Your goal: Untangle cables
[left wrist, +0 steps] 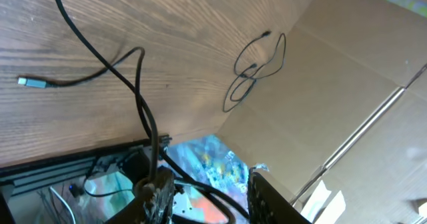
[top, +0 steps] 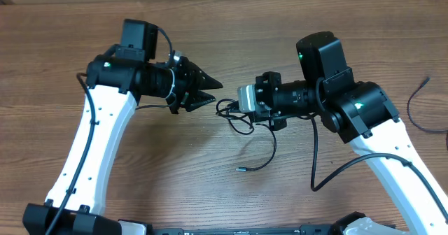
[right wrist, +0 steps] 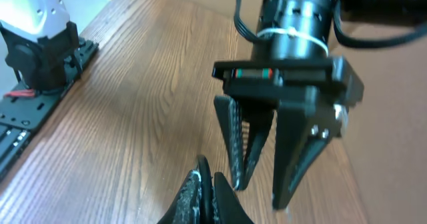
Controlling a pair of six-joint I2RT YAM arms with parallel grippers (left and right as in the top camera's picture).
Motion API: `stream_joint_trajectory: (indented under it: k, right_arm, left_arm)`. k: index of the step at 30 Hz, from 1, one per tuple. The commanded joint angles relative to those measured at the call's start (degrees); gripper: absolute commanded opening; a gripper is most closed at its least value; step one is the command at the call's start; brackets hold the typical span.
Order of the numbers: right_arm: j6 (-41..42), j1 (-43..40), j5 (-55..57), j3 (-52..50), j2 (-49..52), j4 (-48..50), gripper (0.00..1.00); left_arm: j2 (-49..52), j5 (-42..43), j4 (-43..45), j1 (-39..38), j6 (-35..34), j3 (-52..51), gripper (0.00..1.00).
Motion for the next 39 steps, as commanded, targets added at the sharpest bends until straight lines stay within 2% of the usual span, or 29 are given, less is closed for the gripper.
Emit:
stream_joint_trajectory:
  k: [1,8,18,28,39]
  right_arm:
    - [-1.6,1.1,3.8,0.6,0.0,0.6,0.04]
    - [-1.7,1.3,11.5,0.6,1.4,0.5,0.04]
    - [-1.6,1.3,11.8,0.6,2.7,0.9,0.04]
    - [-1.6,1.3,19.5,0.6,2.7,2.0,0.04]
    - [-1.6,1.0,19.6,0.6,2.7,5.7,0.04]
  left_arm:
    - [1.9,1.0,0.4,-2.1,-2.6,0.8,0.36]
    - [5.2,13.3,3.7,-3.7,-3.1,0.8,0.27]
    - [5.4,14.8,3.8,-3.7,-2.9,0.8,0.29]
    - [5.4,15.0,3.7,-3.7,-0.8,0.8,0.30]
    - [5.4,15.0,3.4,-3.7,0.6,0.8,0.29]
